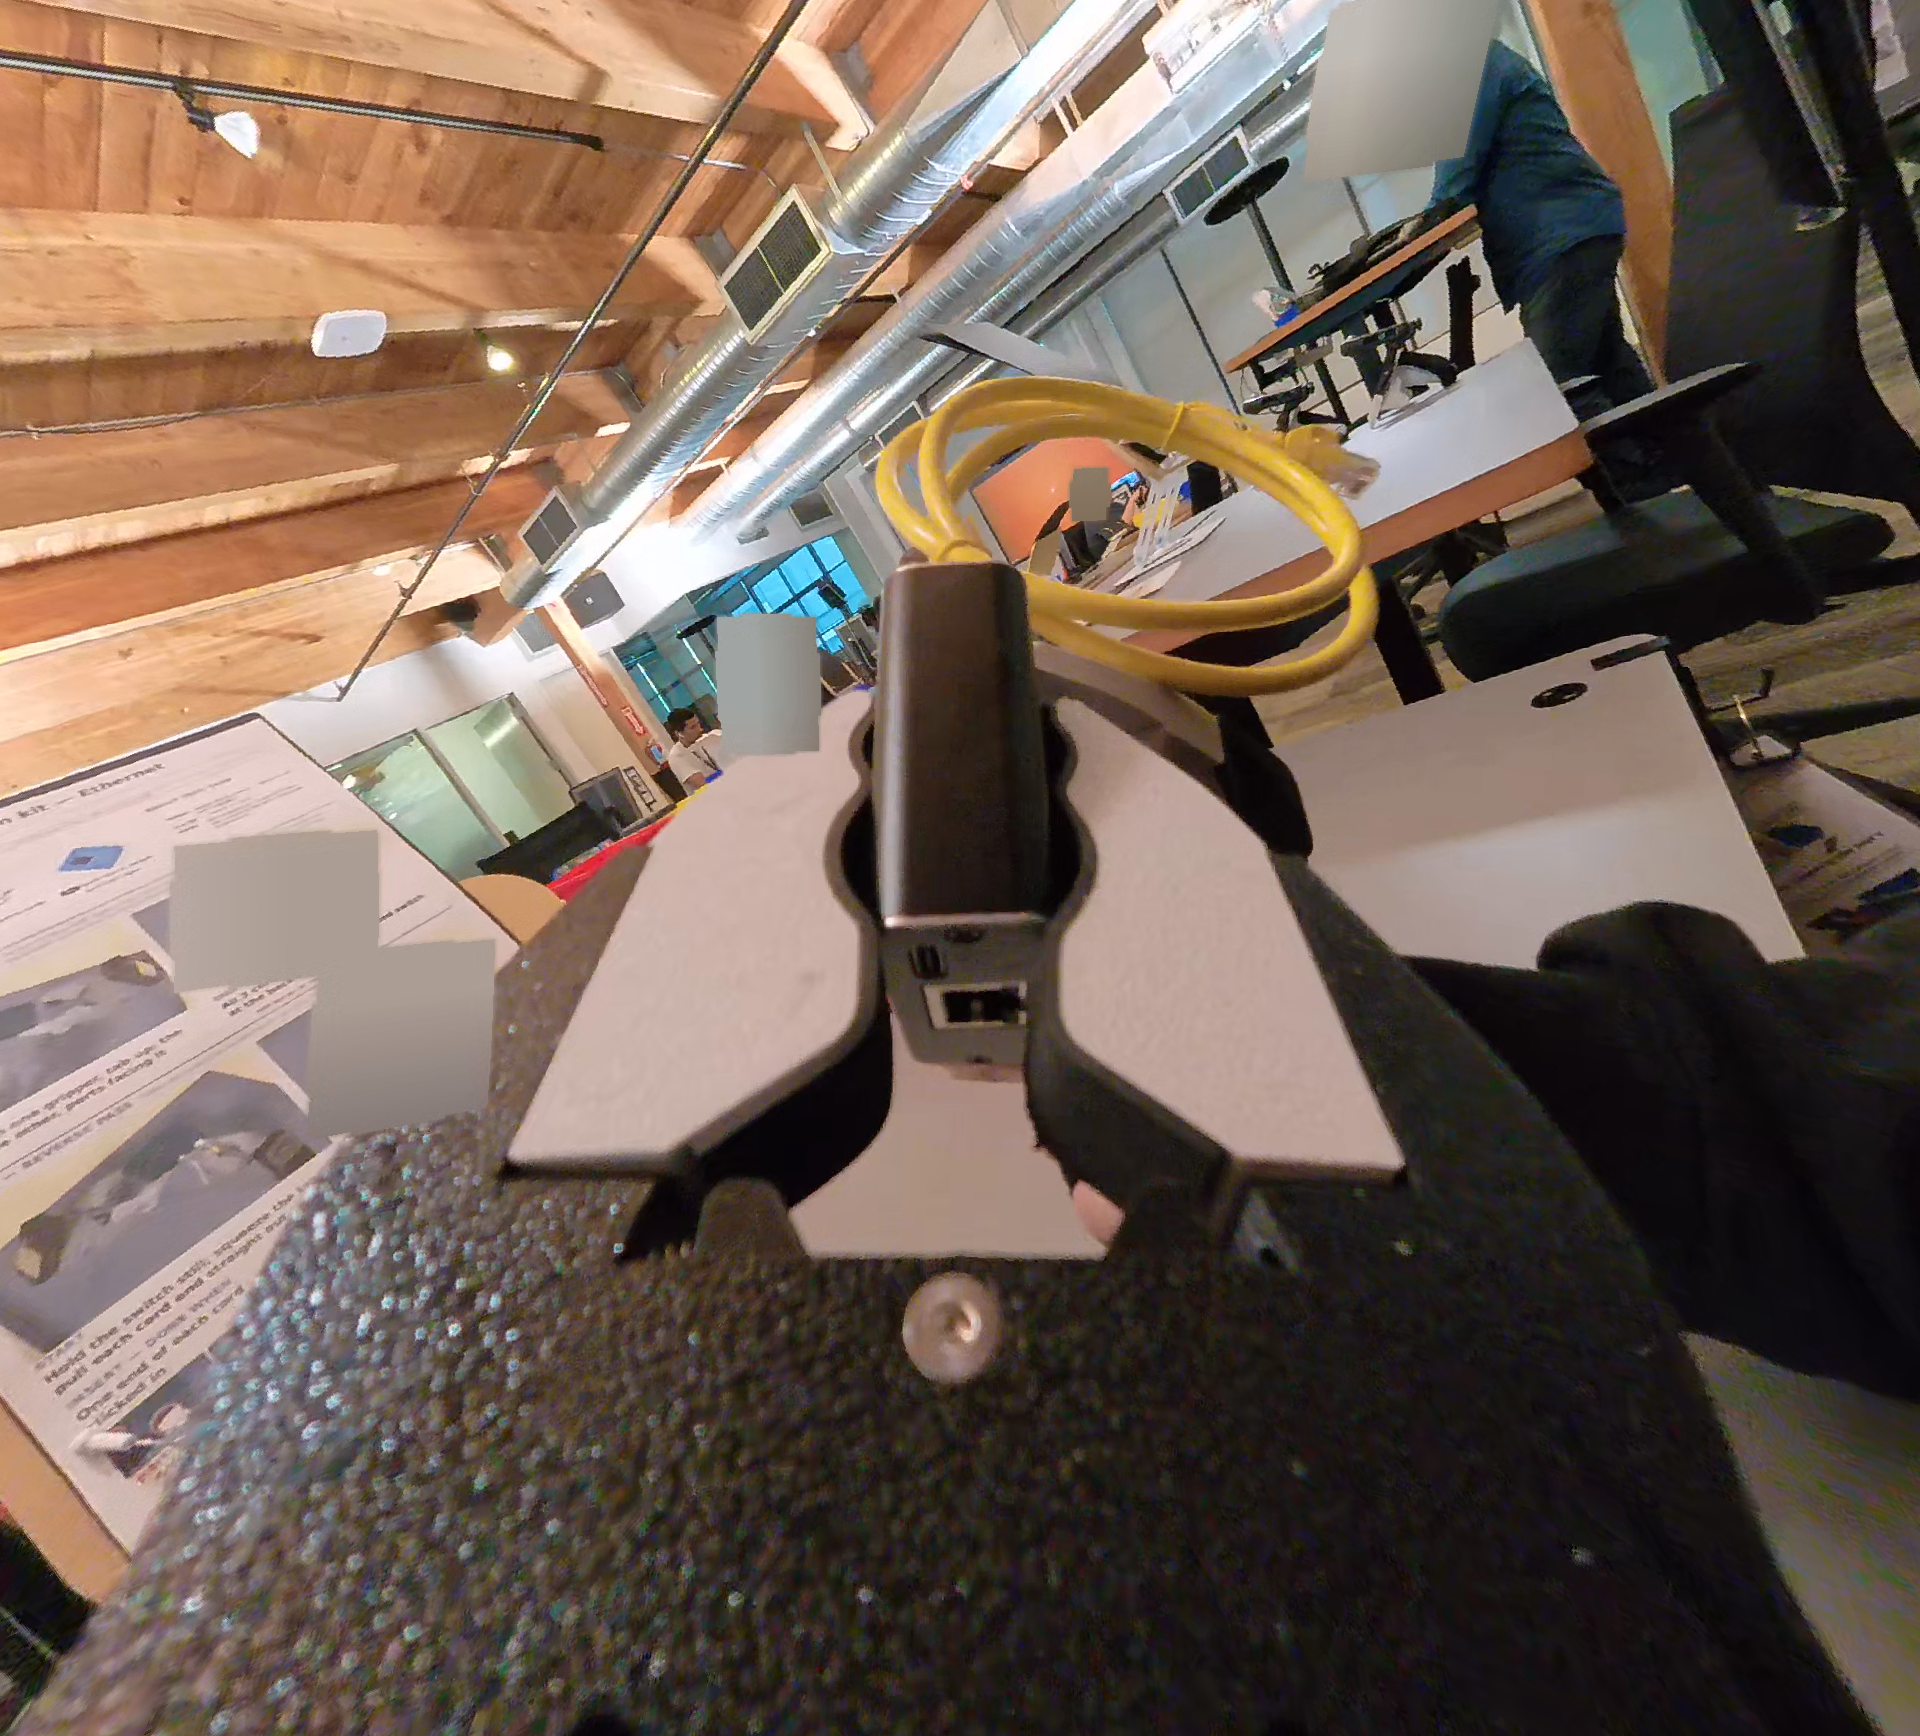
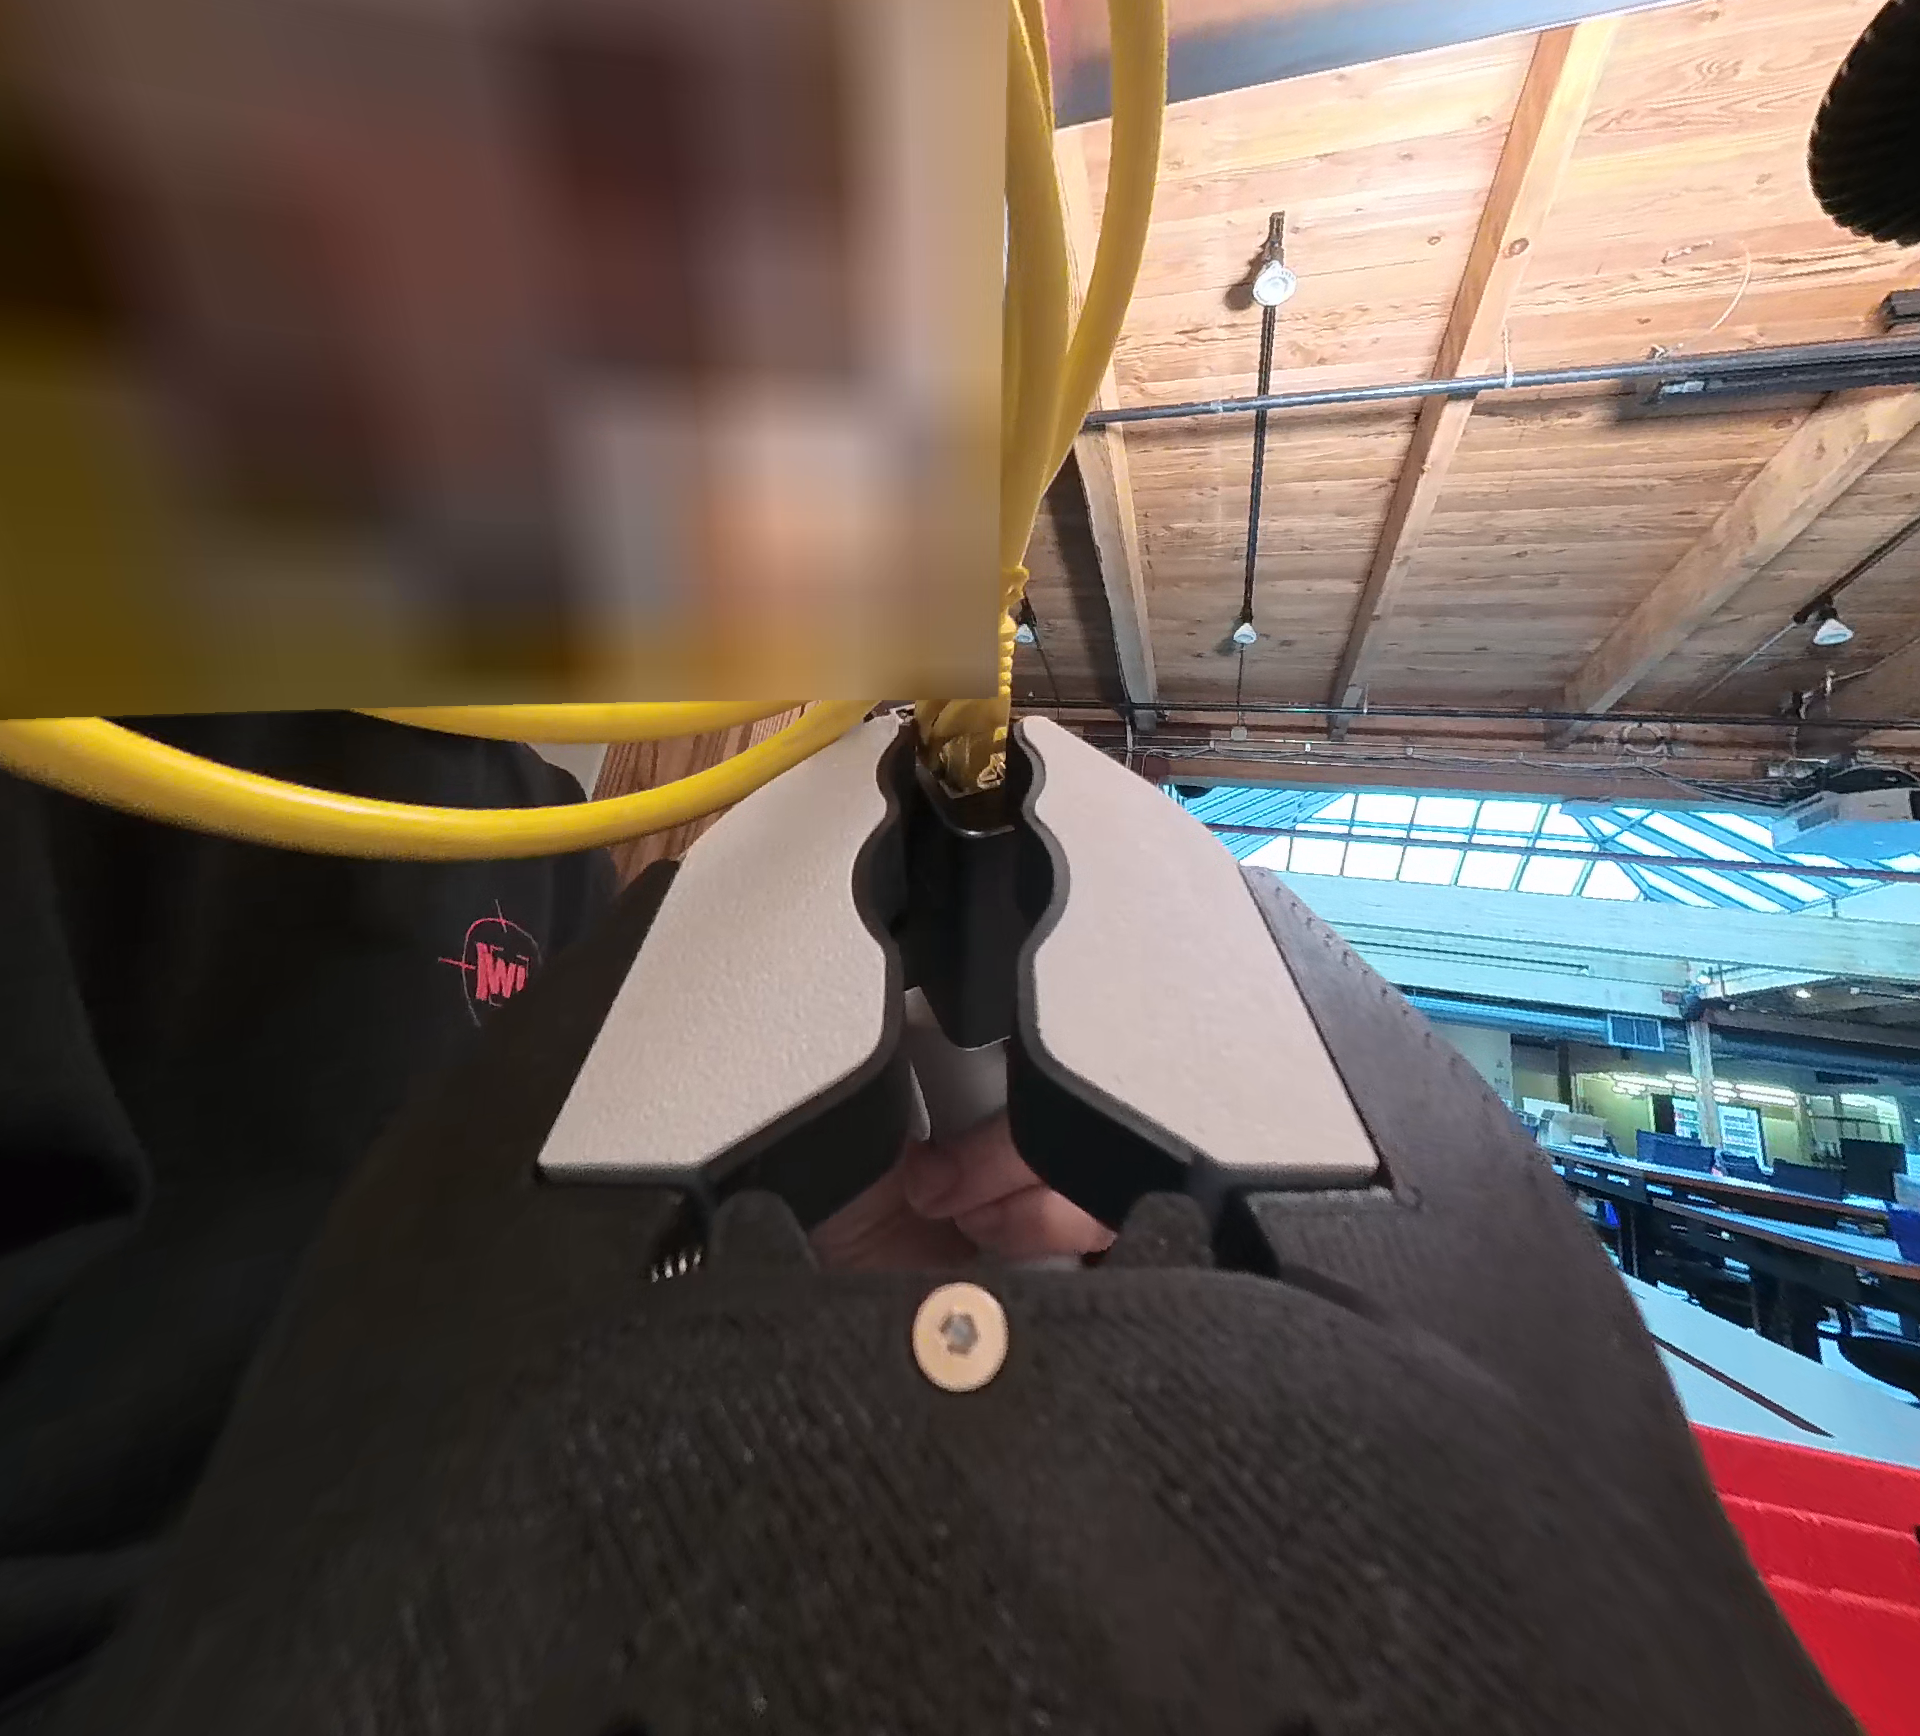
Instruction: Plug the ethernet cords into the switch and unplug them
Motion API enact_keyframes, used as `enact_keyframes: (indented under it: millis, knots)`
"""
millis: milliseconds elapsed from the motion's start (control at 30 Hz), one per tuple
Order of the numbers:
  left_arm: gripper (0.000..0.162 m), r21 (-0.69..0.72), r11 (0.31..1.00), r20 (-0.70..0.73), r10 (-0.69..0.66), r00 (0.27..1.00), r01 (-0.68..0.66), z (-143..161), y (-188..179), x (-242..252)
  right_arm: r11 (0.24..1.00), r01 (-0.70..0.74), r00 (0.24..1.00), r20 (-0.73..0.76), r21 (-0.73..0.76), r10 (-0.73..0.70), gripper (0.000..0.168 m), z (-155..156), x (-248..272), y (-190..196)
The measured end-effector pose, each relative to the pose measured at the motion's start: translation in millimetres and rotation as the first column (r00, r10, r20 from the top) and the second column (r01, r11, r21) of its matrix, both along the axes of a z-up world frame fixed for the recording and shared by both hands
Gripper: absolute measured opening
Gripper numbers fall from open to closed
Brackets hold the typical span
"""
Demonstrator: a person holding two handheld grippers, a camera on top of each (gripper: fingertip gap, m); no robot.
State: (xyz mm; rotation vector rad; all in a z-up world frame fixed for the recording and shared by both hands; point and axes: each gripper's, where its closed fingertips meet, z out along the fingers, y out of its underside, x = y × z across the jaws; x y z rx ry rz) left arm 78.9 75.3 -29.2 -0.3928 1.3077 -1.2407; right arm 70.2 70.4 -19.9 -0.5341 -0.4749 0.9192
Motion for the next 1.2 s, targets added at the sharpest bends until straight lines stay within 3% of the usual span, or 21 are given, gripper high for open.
enact_keyframes:
  millis: [400,1200]
  knots:
    - [0.027,0.017,0.999,-0.022,0.037,0.999,-0.037,-3.9,1.3,4.2,0.999,0.006,1.000,-0.008,-0.034,-0.006,0.017,-1.8,1.4,2.6]
    - [0.027,0.070,0.997,0.062,-0.032,0.998,0.028,-0.8,-22.3,-4.5,0.995,-0.026,0.995,0.094,0.094,0.017,0.015,3.2,-10.5,-20.3]
